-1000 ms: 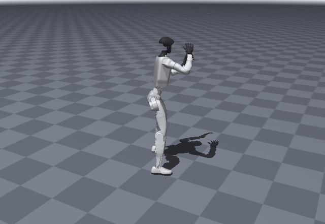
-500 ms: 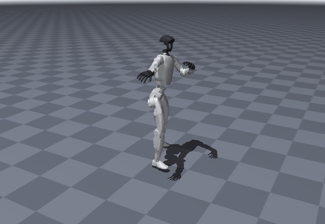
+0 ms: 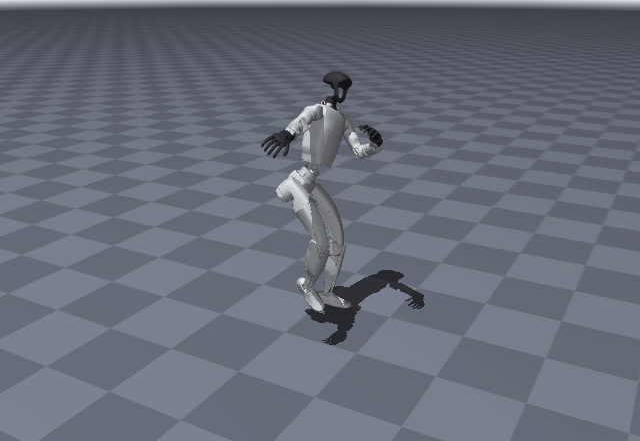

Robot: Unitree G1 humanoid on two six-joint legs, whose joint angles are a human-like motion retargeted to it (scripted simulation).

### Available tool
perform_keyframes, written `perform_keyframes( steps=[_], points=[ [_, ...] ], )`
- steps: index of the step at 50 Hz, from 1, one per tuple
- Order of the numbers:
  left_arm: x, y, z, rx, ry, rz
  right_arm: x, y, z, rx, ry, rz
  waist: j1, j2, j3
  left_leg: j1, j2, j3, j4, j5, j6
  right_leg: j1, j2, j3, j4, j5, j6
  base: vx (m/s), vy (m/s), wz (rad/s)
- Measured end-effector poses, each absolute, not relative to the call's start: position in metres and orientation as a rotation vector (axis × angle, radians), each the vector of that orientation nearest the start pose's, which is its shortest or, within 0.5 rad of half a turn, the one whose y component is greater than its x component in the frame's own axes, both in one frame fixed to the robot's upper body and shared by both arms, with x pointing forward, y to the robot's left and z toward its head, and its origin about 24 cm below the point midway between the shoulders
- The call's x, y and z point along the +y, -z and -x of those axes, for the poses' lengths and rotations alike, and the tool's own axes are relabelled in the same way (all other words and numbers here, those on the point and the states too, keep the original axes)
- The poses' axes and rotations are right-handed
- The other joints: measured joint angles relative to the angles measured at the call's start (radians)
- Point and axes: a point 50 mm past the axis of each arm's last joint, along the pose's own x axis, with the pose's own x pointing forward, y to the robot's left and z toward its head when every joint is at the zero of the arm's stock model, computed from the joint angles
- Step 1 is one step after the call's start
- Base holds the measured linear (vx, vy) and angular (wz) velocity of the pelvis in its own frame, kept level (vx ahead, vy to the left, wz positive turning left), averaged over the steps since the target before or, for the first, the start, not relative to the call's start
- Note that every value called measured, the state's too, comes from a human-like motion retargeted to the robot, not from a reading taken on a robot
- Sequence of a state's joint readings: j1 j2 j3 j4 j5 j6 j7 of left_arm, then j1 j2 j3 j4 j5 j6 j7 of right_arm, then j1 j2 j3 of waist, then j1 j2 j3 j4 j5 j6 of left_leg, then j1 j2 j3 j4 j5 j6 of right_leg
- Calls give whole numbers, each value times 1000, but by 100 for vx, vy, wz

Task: Kungfu

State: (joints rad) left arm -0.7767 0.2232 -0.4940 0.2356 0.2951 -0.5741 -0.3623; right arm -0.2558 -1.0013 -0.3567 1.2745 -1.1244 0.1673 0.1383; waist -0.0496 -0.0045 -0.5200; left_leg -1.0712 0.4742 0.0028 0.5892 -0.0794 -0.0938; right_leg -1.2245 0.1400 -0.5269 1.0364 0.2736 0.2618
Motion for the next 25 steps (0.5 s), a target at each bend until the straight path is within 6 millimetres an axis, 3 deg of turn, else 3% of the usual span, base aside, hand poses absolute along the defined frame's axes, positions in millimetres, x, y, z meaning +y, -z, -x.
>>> perform_keyframes(
  steps=[3,4,5,7,8,9,10,12,13,15,17,20,22,25],
  points=[
    [1,-196,-286,-997,1011,-794,-504,-67,-127,1420,461,1351,119,220,0,-150,170,-168,-4,9,37,-80,-69,123,349,-42,0,-11,82,-201],
    [0,-196,-285,-1005,1013,-796,-506,-69,-123,1427,491,1321,141,287,0,-201,179,-226,3,5,55,-94,-134,195,369,-28,-44,-15,72,-52],
    [-1,-197,-284,-1014,1013,-800,-509,-71,-118,1434,530,1289,159,343,0,-250,173,-277,16,-2,74,-104,-218,276,356,-4,-111,-14,44,-21],
    [-2,-193,-282,-1020,1004,-821,-509,-68,-108,1445,627,1190,183,363,0,-290,147,-327,3,15,78,-154,-430,416,114,-27,-423,-14,14,-5],
    [-2,-189,-281,-1018,995,-829,-508,-64,-106,1440,665,1137,187,360,0,-278,122,-318,-19,24,89,-177,-478,527,-88,-39,-498,-25,13,-28],
    [1,-184,-283,-1002,973,-835,-505,-61,-110,1421,680,1101,196,337,0,-262,108,-274,-17,16,104,-198,-535,607,-303,0,-524,-33,21,-71],
    [6,-178,-285,-980,944,-839,-502,-58,-118,1394,683,1074,208,304,0,-245,99,-212,-4,0,122,-218,-596,672,-525,65,-524,-27,7,-203],
    [25,-165,-293,-895,880,-854,-486,-48,-148,1325,588,1083,284,309,0,-241,245,-213,-79,34,93,-211,-524,523,-830,139,-523,-20,-12,-273],
    [31,-159,-295,-856,856,-840,-482,-49,-158,1304,543,1117,289,298,0,-244,238,-196,-51,15,112,-237,-528,490,-864,111,-523,-20,-12,-175],
    [44,-147,-300,-779,805,-812,-474,-53,-180,1271,456,1204,272,287,0,-285,208,-179,38,-37,161,-298,-554,491,-770,58,-524,-14,-19,-74],
    [59,-128,-306,-672,761,-778,-460,-44,-195,1248,374,1288,243,334,0,-326,256,-240,32,-19,127,-330,-401,563,-500,73,-523,0,-47,10],
    [82,-99,-313,-505,731,-777,-438,-15,-198,1199,280,1305,195,351,7,-333,320,-269,-32,25,77,-255,-234,404,-252,122,-473,18,-50,50],
    [92,-73,-312,-385,721,-785,-422,13,-189,1198,223,1265,167,274,0,-274,291,-215,-16,-5,64,-213,-195,337,-132,81,-397,34,-33,57],
    [109,-40,-304,-237,686,-761,-398,49,-172,1257,147,1181,97,120,0,-110,191,-69,-28,-44,41,-115,-208,243,-39,31,-265,36,-27,120]
  ],
)
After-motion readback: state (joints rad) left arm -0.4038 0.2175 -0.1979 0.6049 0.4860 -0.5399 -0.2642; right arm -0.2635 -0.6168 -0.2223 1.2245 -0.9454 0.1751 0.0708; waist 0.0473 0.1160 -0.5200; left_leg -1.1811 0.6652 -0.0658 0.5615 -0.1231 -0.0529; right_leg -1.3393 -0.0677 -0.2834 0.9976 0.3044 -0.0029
